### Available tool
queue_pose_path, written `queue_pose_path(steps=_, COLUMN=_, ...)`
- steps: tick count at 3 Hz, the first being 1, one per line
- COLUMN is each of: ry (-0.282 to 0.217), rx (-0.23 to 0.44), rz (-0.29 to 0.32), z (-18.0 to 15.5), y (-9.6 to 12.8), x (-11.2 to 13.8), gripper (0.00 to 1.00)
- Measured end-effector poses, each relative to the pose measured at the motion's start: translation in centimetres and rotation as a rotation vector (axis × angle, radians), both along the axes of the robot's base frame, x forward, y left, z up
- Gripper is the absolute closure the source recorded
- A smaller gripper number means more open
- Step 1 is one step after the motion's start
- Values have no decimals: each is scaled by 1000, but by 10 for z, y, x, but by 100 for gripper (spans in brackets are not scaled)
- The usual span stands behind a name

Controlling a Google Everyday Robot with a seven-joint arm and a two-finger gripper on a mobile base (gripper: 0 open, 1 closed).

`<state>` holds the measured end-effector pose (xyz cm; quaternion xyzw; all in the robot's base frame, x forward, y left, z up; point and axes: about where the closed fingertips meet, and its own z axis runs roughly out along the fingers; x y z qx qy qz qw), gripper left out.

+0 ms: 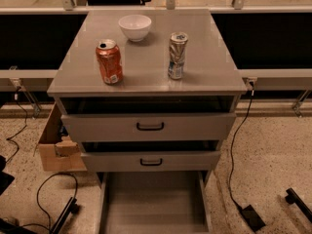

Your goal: Pick coke can from bottom drawer and place on counter

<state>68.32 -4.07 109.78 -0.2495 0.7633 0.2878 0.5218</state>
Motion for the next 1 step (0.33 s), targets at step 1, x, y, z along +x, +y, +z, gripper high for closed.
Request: queue_pose_path(steps=1, ry=163, rx=51, rz=-38, z=-8, y=-45, x=-28, gripper=0)
